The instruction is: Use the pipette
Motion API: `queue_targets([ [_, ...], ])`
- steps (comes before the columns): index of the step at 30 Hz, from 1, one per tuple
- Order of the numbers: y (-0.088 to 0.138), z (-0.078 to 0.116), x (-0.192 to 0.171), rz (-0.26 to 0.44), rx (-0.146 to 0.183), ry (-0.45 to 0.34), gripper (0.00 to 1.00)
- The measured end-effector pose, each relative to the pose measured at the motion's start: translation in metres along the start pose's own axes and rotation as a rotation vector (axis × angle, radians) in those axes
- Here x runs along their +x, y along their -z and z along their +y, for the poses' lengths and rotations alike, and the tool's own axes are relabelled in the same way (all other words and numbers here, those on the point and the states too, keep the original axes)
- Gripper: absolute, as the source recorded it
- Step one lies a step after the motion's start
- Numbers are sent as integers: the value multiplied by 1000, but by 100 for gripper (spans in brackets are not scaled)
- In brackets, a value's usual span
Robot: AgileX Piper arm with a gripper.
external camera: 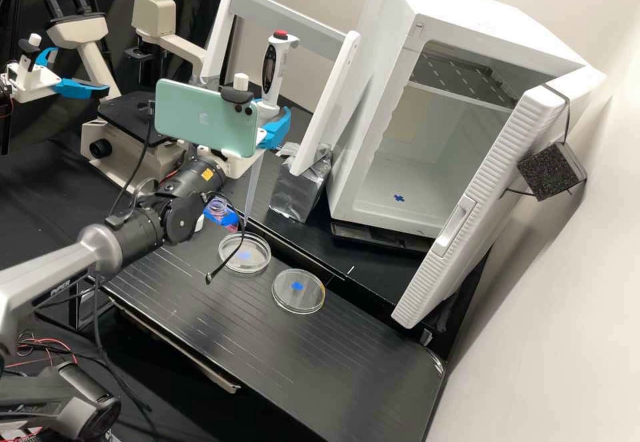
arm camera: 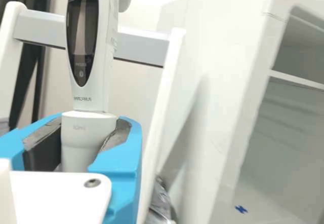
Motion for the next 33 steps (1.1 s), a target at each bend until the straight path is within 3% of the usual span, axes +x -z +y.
queue_targets([
  [9, 39, 17, 45, 2, 21, 66, 0],
  [11, 49, 21, 55, 3, 54, 77, 0],
  [12, 55, 24, 59, 13, 36, 79, 0],
  [15, 69, 25, 75, 45, 51, 105, 0],
  [17, 78, 26, 83, 65, 15, 132, 0],
  [20, 87, 22, 94, 57, 12, 182, 0],
  [24, 90, 22, 114, -24, -30, 165, 0],
  [28, 87, 21, 131, -74, -19, 160, 0],
  [33, 76, 25, 147, -105, -29, 148, 0],
])
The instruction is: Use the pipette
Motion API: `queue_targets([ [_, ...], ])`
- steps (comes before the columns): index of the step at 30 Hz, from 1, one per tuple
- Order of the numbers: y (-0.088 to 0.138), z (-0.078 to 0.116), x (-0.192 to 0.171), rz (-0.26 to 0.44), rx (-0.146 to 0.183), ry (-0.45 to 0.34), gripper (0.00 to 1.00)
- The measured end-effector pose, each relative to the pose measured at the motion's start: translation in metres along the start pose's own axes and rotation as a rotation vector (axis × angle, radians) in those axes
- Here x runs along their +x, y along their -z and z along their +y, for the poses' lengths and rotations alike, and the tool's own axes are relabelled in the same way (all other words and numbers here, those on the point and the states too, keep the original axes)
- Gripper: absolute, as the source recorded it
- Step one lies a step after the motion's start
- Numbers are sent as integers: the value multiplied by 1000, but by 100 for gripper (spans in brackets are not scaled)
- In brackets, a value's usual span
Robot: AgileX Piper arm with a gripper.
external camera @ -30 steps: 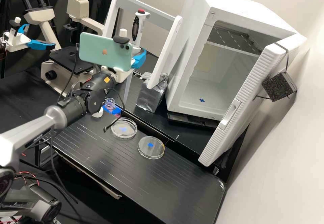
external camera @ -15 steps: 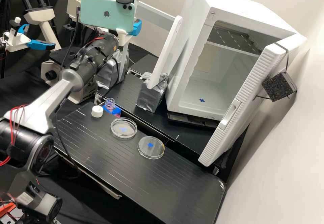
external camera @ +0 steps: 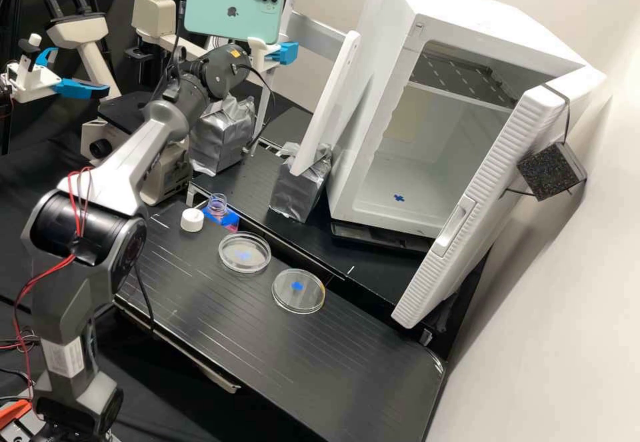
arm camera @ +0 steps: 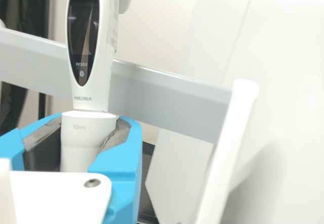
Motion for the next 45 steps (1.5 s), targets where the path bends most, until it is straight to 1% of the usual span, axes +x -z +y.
queue_targets([
  [1, -2, 2, 2, -6, 6, 0, 0],
  [4, -6, 6, 4, -19, 43, 9, 0],
  [5, -7, 6, 4, -19, 50, 15, 0],
  [9, -7, 3, 5, -20, 55, 38, 0],
  [11, -7, 1, 5, -21, 50, 43, 0],
  [18, -8, -21, 8, -31, 39, 102, 0],
  [21, -10, -27, 9, -42, 29, 112, 0],
  [29, -13, -33, 11, -41, 30, 103, 0],
  [33, -13, -35, 11, -37, 44, 103, 0],
  [38, -13, -36, 11, -37, 33, 99, 0],
  [41, -11, -36, 11, -35, 37, 95, 0],
  [43, -10, -37, 11, -33, 17, 90, 0],
  [45, -8, -38, 10, -28, 13, 90, 0],
])
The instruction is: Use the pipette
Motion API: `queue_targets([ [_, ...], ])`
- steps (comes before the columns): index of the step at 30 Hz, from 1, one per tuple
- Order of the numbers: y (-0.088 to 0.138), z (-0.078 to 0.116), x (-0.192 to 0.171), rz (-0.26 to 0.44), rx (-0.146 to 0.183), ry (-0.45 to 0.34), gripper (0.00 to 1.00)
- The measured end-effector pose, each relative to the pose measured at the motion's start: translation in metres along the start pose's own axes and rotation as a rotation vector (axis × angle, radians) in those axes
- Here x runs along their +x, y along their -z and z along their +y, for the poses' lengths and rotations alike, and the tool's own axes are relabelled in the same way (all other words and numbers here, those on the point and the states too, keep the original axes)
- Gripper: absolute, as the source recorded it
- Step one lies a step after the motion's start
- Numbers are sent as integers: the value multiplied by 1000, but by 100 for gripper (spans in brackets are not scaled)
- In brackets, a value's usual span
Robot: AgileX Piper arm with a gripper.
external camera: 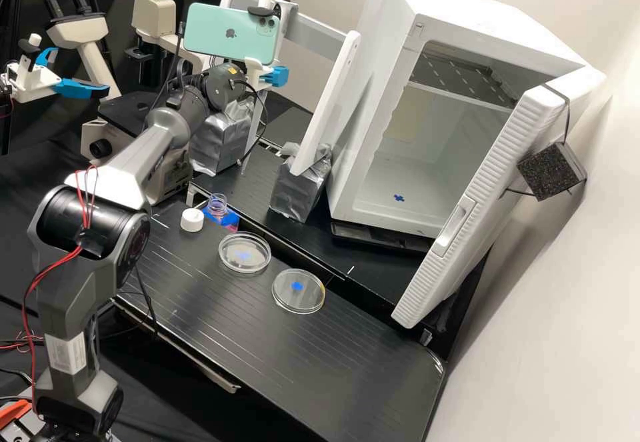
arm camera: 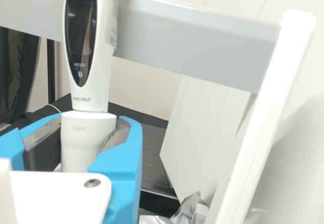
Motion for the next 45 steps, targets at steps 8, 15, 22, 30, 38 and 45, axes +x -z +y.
queue_targets([
  [8, 4, -4, 0, 4, -3, -6, 100],
  [15, 5, -4, 0, 6, -12, -10, 100],
  [22, 6, -7, 1, 34, -7, -11, 100],
  [30, -4, -25, 0, 54, -70, 24, 100],
  [38, -22, -34, -31, 146, -40, 21, 100],
  [45, -58, -35, -79, 222, 120, -184, 100],
])
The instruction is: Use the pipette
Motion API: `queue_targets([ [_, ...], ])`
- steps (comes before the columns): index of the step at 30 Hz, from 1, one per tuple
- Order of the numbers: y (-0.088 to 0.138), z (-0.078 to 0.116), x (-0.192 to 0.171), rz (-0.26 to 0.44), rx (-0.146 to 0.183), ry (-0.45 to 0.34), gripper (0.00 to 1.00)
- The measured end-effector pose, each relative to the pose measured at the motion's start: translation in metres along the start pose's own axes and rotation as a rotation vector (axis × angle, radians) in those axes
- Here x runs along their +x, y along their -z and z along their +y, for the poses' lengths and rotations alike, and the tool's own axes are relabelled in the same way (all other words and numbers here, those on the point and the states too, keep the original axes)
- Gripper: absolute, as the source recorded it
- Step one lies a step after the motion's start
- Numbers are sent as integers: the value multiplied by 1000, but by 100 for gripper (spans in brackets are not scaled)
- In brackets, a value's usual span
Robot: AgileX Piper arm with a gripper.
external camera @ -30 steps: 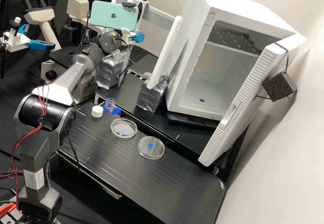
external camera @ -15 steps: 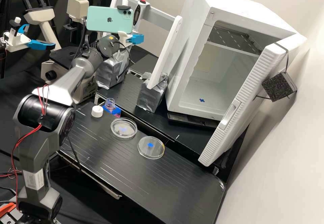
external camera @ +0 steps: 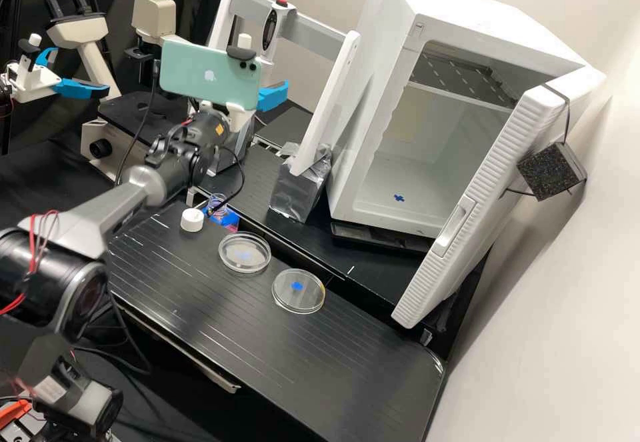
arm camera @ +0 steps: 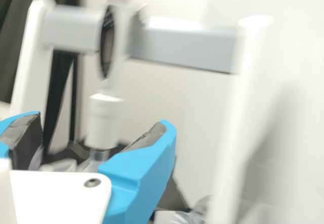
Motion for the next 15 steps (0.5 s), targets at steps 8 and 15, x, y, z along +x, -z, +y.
queue_targets([
  [8, -28, -9, -57, 136, 113, -226, 100],
  [15, -60, -22, -88, 212, 196, -365, 100],
])
